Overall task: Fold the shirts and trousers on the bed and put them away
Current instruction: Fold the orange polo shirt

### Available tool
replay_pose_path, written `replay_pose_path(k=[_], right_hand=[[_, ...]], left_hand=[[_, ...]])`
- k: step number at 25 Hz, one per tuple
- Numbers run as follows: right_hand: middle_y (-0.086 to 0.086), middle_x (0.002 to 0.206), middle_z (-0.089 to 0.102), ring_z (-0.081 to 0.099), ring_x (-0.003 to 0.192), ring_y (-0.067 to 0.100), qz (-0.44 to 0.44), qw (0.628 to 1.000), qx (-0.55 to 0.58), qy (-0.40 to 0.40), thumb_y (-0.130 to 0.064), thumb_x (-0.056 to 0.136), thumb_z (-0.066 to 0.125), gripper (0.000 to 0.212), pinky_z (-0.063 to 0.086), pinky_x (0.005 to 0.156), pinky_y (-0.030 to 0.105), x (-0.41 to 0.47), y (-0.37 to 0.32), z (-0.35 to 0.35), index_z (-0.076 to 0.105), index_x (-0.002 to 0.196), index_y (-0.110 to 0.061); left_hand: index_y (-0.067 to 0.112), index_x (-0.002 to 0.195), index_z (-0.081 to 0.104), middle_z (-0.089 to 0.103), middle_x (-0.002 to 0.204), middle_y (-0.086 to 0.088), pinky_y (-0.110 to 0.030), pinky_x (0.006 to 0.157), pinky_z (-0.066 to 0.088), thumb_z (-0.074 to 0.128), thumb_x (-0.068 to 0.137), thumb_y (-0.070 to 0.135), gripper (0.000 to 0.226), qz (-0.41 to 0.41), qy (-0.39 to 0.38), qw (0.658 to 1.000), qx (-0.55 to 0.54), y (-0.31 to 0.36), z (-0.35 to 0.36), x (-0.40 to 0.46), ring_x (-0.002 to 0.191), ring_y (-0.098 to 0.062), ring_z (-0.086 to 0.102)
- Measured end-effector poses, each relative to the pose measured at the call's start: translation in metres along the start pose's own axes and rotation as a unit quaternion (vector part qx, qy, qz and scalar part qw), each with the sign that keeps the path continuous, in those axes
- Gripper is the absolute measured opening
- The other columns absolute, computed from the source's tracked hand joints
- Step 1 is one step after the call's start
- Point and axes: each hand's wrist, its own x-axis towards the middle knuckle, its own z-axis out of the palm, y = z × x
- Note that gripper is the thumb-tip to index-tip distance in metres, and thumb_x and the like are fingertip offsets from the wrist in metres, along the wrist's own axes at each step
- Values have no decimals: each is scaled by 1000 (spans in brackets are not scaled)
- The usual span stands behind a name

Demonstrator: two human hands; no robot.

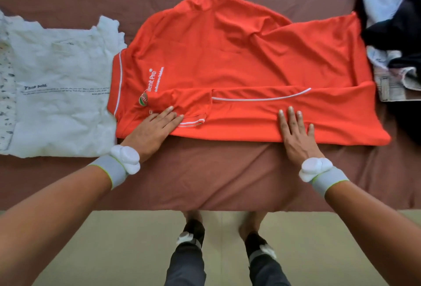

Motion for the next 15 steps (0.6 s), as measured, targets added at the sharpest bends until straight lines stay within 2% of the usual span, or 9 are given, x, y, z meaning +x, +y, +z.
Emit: replay_pose_path(k=[2,4,5,7,8,10,13,14,15], right_hand=[[29,142,43,47,121,55,-10,999,-17,32,1,78,20,68,44,70,75,-11,12,5,23,146,-4],[28,139,48,52,118,53,-31,999,-5,33,1,77,24,72,46,66,71,-29,14,5,18,148,-7],[27,139,49,53,118,51,-34,999,5,22,1,77,25,76,47,67,70,-43,9,5,11,151,-11],[23,140,50,55,117,48,-50,998,27,-1,1,77,26,82,49,67,68,-61,1,8,1,154,-12],[20,139,52,57,116,46,-60,997,43,-28,1,75,27,83,49,65,67,-64,-1,8,3,154,-13],[14,136,57,62,112,40,-57,994,53,-79,-2,74,28,78,49,61,67,-67,5,-9,24,151,-14],[13,145,47,53,125,39,-104,994,32,-27,-5,79,33,68,40,86,72,-37,22,-41,37,147,-11],[15,142,50,55,122,37,-114,993,31,-13,-6,77,37,67,42,88,68,-26,27,-53,42,144,-8],[17,130,59,62,111,35,-104,994,41,-11,-8,73,38,64,49,82,60,-9,32,-62,52,136,-5]], left_hand=[[0,130,57,67,120,-21,-46,76,57,29,78,-2,59,48,13,999,5,-2,-6,-4,114,-39,63],[3,133,50,68,118,-19,-46,73,57,36,79,-3,57,85,13,996,6,-2,-13,-12,112,-39,64],[6,134,47,69,117,-17,-44,71,58,48,76,-5,58,99,11,995,9,0,-15,-17,111,-38,65],[11,132,47,71,114,-11,-37,68,58,80,55,-10,86,102,-51,993,11,11,-16,-30,108,-32,67],[13,131,48,72,113,-7,-32,67,58,90,42,-5,100,86,-100,991,1,16,-17,-33,107,-28,68],[17,130,49,73,113,-1,-28,68,57,94,29,11,111,58,-143,988,-11,25,-25,-32,106,-23,69],[21,123,60,72,113,-2,-27,83,53,85,42,27,84,56,-107,991,-53,12,-49,-8,107,-22,68],[19,121,64,71,113,-5,-28,90,47,76,54,29,69,40,-62,994,-80,4,-55,7,108,-24,66],[16,121,66,69,114,-7,-30,95,41,65,63,30,59,13,-30,994,-109,-9,-61,28,110,-26,63]])
